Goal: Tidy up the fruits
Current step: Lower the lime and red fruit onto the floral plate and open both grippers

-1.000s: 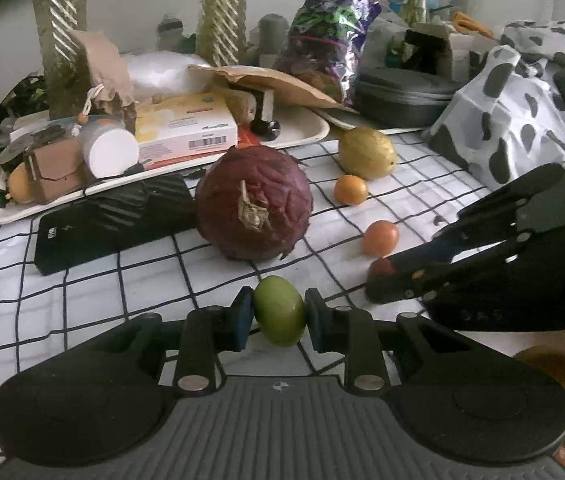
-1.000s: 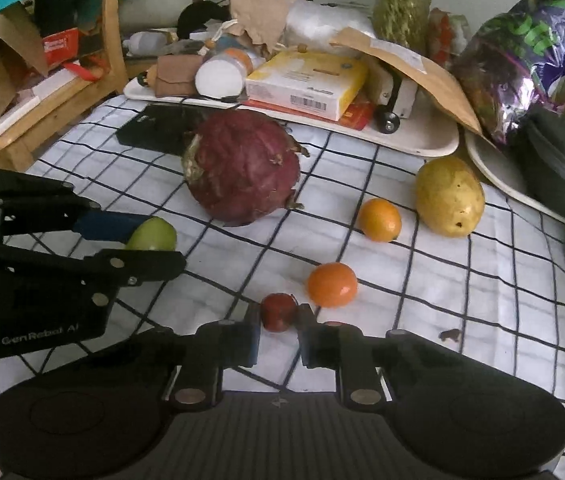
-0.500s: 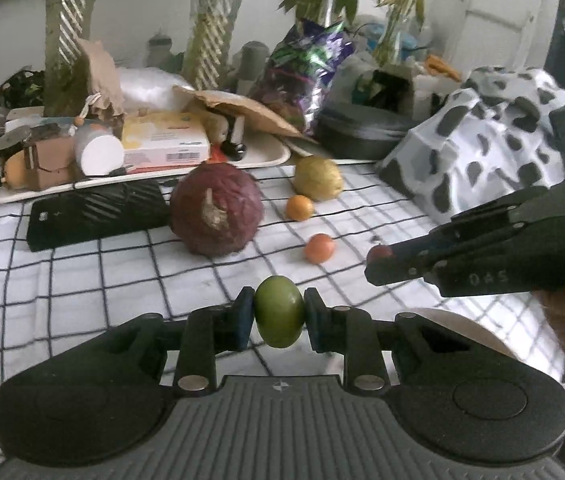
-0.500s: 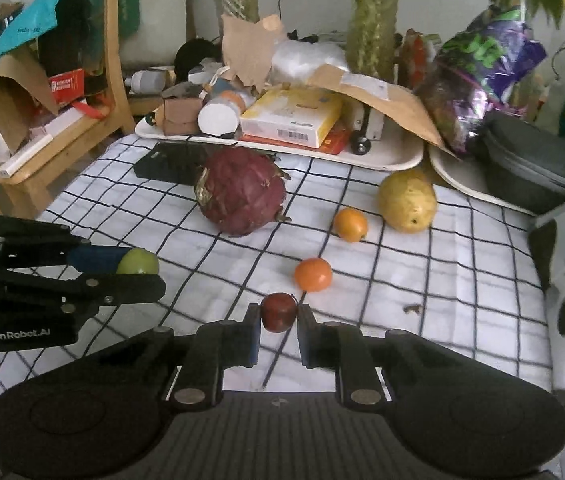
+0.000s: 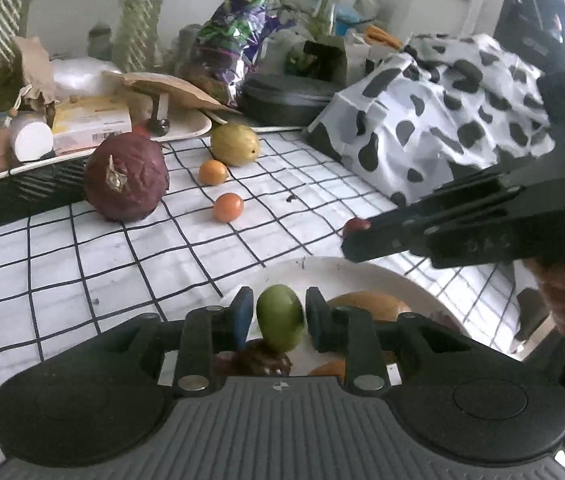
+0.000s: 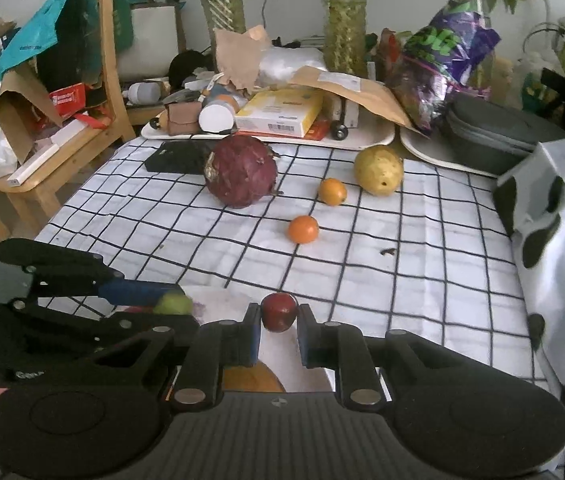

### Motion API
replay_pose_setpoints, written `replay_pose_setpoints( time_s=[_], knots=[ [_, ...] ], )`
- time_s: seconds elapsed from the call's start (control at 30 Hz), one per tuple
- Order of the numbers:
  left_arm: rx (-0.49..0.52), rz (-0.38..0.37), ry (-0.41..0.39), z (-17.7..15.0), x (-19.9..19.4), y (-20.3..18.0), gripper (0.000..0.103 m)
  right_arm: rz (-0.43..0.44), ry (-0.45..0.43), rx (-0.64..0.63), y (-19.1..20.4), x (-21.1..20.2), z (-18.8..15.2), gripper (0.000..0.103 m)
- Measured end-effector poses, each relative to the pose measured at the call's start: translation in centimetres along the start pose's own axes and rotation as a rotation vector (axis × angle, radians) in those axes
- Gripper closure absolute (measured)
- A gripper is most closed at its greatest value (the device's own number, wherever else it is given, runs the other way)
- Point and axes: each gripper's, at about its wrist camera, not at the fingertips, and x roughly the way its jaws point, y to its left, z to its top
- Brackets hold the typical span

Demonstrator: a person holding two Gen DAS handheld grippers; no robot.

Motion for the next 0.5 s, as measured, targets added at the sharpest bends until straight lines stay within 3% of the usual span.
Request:
replay_pose_setpoints(
  time_s=[0.07, 0.1, 0.13, 0.5],
  knots=[
    [-0.001, 0.012, -0.009, -0.2, -0.3, -0.2, 0.057, -0.006, -0.001, 0.015, -0.2, -0.4, -0.3, 0.084],
    [-0.006, 0.027, -0.018, -0.2, -0.5, -0.2, 0.042, -0.008, 0.001, 0.021, -0.4, -0.6, -0.5, 0.084],
    [-0.011, 0.046, -0.029, -0.4, -0.9, -0.2, 0.037, -0.012, 0.003, 0.028, -0.5, -0.8, -0.7, 0.084],
    [-0.029, 0.163, -0.067, -1.6, -4.5, -0.9, 0.035, -0.045, 0.041, 0.091, -0.9, -2.7, -3.1, 0.084]
  ],
)
